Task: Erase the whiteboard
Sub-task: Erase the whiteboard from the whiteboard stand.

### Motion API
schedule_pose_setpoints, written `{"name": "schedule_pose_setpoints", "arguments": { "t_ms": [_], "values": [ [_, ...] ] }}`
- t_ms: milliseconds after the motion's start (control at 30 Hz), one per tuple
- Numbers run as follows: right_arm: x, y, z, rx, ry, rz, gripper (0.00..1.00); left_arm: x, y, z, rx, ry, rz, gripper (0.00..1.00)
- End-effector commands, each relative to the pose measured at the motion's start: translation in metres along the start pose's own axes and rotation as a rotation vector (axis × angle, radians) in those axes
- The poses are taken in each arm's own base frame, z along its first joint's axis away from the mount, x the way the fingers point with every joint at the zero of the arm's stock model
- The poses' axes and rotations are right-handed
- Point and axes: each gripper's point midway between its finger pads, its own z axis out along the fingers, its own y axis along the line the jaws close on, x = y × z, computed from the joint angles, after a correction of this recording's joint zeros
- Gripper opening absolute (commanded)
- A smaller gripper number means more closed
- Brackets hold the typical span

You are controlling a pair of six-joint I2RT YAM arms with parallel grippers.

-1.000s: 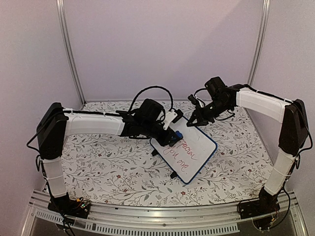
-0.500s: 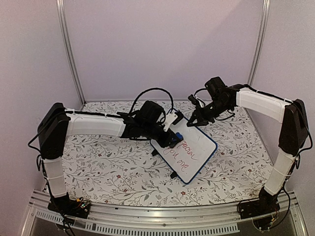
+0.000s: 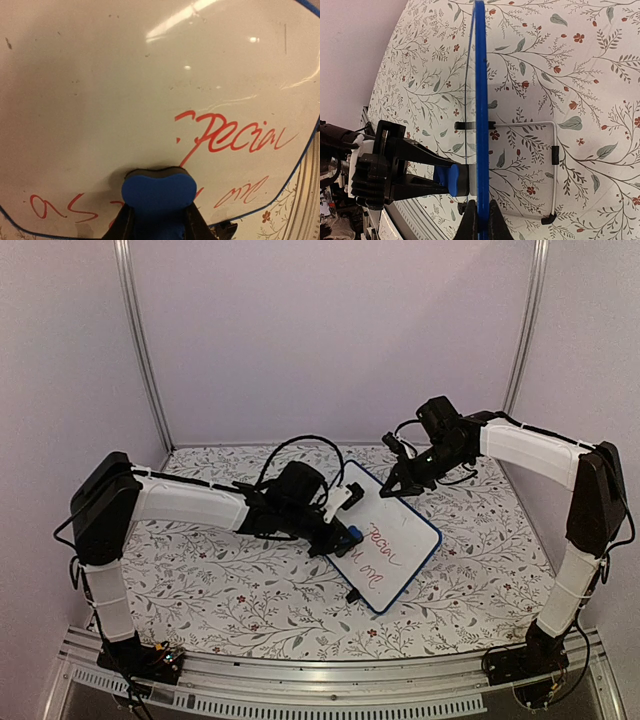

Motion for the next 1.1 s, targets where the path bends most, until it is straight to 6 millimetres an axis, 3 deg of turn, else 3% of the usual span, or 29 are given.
{"name": "schedule_pose_setpoints", "arguments": {
  "t_ms": [0,400,533,667,1067],
  "values": [
    [0.032,-0.007,0.016,0.025,0.12,0.018,0.0,0.035,0.0,0.006,-0.015,0.096,-0.031,0.0],
    [0.032,-0.006,0.015,0.027,0.118,0.016,0.0,-0.043,-0.004,-0.007,-0.018,-0.075,0.043,0.0],
    [0.032,-0.006,0.015,0.027,0.118,0.016,0.0,-0.057,-0.005,-0.006,-0.016,-0.095,0.056,0.0],
    [0.032,-0.005,0.015,0.026,0.117,0.014,0.0,-0.054,-0.007,0.002,0.001,-0.073,0.056,0.0],
    [0.033,-0.006,0.016,0.027,0.119,0.017,0.0,-0.018,-0.013,0.018,0.027,0.012,0.028,0.0]
  ]
}}
